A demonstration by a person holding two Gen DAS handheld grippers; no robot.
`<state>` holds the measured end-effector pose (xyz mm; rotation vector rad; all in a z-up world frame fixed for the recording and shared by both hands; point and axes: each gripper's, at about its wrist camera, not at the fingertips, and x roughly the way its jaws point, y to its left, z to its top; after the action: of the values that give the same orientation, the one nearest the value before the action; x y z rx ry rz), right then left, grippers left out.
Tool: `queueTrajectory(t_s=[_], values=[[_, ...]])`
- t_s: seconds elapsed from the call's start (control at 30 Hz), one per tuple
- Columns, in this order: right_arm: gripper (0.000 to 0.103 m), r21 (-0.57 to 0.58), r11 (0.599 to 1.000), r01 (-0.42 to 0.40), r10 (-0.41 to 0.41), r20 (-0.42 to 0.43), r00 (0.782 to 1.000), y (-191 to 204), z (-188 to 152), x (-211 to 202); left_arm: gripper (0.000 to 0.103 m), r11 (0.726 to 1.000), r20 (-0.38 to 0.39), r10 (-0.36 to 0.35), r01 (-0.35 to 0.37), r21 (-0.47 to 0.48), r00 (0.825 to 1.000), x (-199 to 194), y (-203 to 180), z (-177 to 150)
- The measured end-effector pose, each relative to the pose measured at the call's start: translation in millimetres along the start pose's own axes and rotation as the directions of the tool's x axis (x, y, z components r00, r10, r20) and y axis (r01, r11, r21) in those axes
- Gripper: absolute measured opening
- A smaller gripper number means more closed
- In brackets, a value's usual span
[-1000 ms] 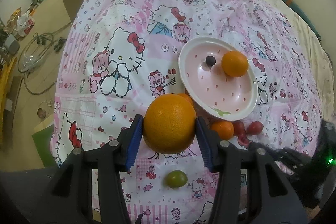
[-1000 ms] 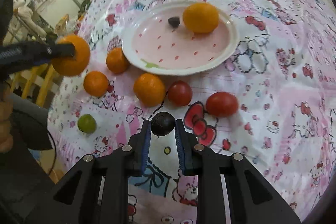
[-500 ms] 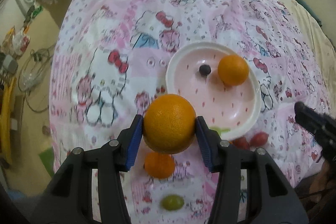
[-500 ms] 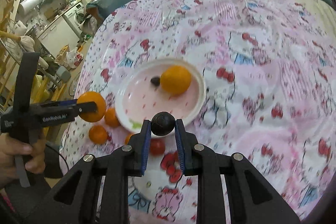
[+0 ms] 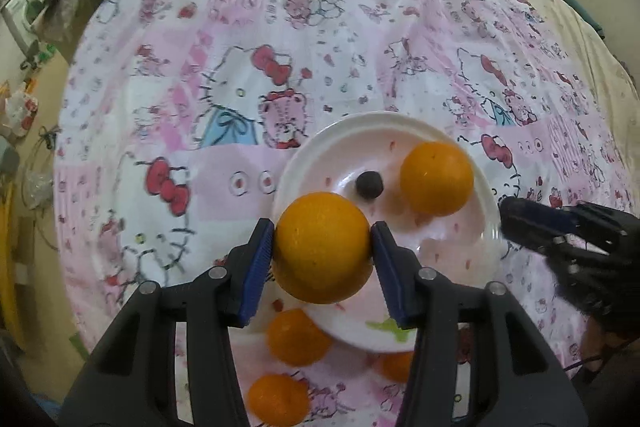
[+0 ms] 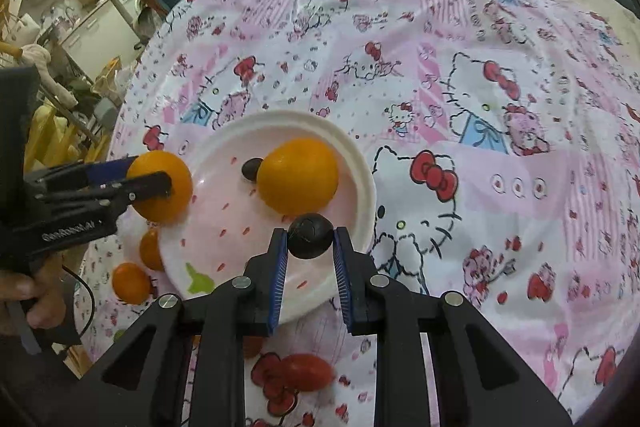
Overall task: Organize fruits
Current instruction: 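Carry the orange over the plate with the left gripper while the right carries the berry there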
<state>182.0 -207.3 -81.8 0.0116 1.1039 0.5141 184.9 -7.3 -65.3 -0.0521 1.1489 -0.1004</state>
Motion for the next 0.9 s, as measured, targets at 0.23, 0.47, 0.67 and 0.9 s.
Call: queueTrajectory(t_s=[0.23,0.47,0.67,0.9], values=[[0.025,-0.011,1.000,0.003,-0.004,-0.065,0.998,-4.4,3.8,32.0,0.045,0.999,-0.032,-0.016,0.018,0.035,0.999,22.8,-12.5,11.8],[0.025,-0.007,1.000,0.026,-0.027,-0.073,0.997,-10.0,4.6,40.1,0.045,0.999,-0.025,-0.024,0.025,0.025,0.999,39.8,-13.3,30.0],[0.025,-0.001,1.000,0.027,-0.027,-0.073,0.997,-12.4,4.8,41.3,0.045,1.000,-0.019,-0.026,0.026,0.006,0.999,46.8,-11.8,41.8],[0.027,0.007,1.000,0.026,-0.025,-0.052,0.998,-14.6,4.8,36.2,0.047,1.000,-0.009,-0.006,0.006,0.012,1.000,45.8,-12.8,41.1]])
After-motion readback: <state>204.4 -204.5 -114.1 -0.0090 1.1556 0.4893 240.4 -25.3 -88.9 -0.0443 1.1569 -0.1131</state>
